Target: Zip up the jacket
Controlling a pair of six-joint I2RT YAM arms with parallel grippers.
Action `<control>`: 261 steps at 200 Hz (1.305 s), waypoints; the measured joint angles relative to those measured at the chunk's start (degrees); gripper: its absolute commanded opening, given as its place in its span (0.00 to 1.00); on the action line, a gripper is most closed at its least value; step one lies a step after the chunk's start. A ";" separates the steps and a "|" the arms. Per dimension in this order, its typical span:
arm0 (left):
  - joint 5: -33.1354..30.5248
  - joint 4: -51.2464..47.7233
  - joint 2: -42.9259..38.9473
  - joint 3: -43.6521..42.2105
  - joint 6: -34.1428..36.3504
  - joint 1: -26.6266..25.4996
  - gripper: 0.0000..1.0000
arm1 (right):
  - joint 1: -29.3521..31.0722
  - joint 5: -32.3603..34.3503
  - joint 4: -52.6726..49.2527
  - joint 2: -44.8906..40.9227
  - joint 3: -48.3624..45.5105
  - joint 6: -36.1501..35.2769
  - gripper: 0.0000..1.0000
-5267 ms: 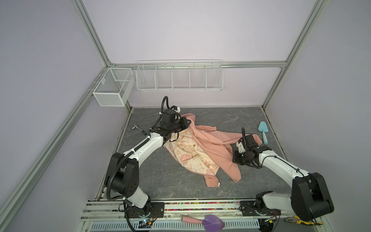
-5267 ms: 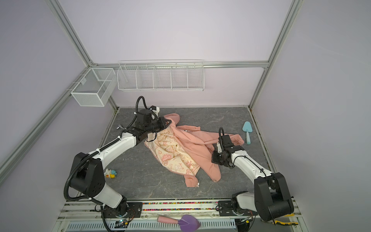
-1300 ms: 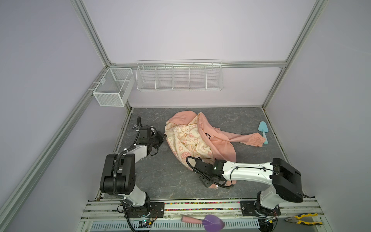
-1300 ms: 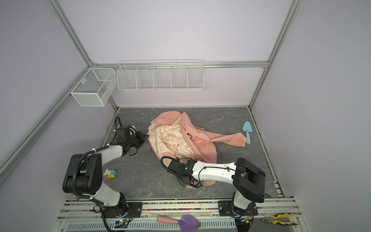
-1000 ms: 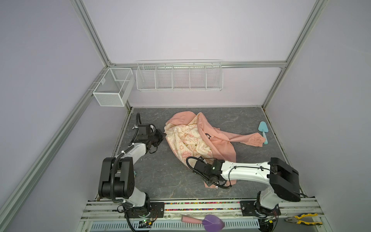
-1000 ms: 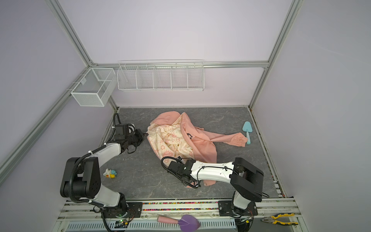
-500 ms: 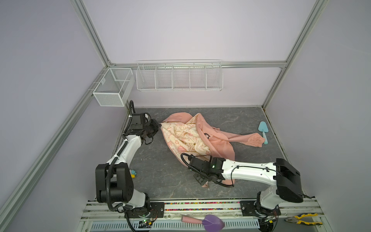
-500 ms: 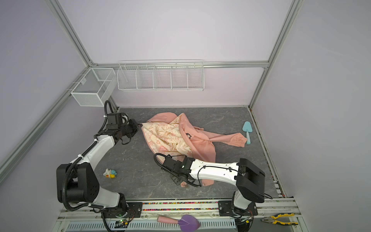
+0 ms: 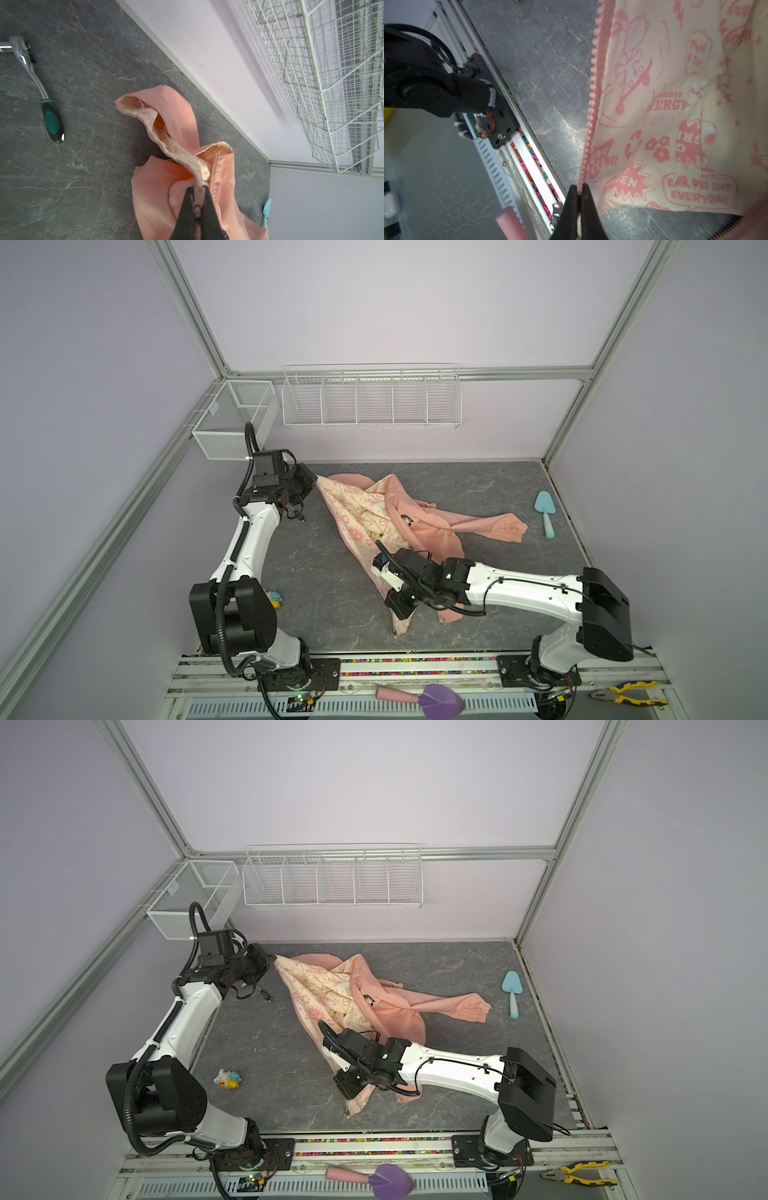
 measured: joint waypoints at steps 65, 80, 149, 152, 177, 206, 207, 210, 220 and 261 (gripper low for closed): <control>-1.79 -2.54 8.00 4.74 0.15 -1.51 0.00 | -6.49 -11.23 11.26 -0.59 -8.02 4.15 0.07; -2.54 -3.04 10.80 6.91 0.13 -3.19 0.00 | -7.23 -13.09 13.11 -0.28 -9.05 4.79 0.07; -3.80 -3.76 23.63 18.86 -2.03 -11.28 0.00 | -11.96 -16.72 21.27 -0.76 -16.98 7.58 0.07; -3.80 -3.93 24.37 19.45 -2.25 -11.61 0.00 | -12.33 -16.81 21.66 -0.92 -17.53 7.80 0.07; -3.89 -4.68 29.44 24.00 -3.30 -13.81 0.00 | -14.75 -17.40 23.63 -2.86 -20.85 8.72 0.07; -4.50 -4.85 34.32 28.22 -4.57 -16.52 0.00 | -16.72 -18.25 25.20 -5.01 -23.78 9.44 0.07; -4.52 -4.85 34.38 28.30 -4.63 -16.57 0.00 | -16.76 -18.27 25.22 -5.03 -23.85 9.46 0.07; -4.55 -4.81 34.71 28.57 -4.72 -16.76 0.00 | -16.98 -18.32 25.31 -5.20 -24.15 9.53 0.07; -4.70 -4.52 35.80 29.27 -5.31 -17.46 0.03 | -17.81 -18.58 25.55 -5.49 -25.03 9.88 0.07; -3.65 -1.33 37.75 29.42 -7.76 -18.29 0.48 | -19.69 -19.47 25.31 -6.69 -28.24 10.97 0.28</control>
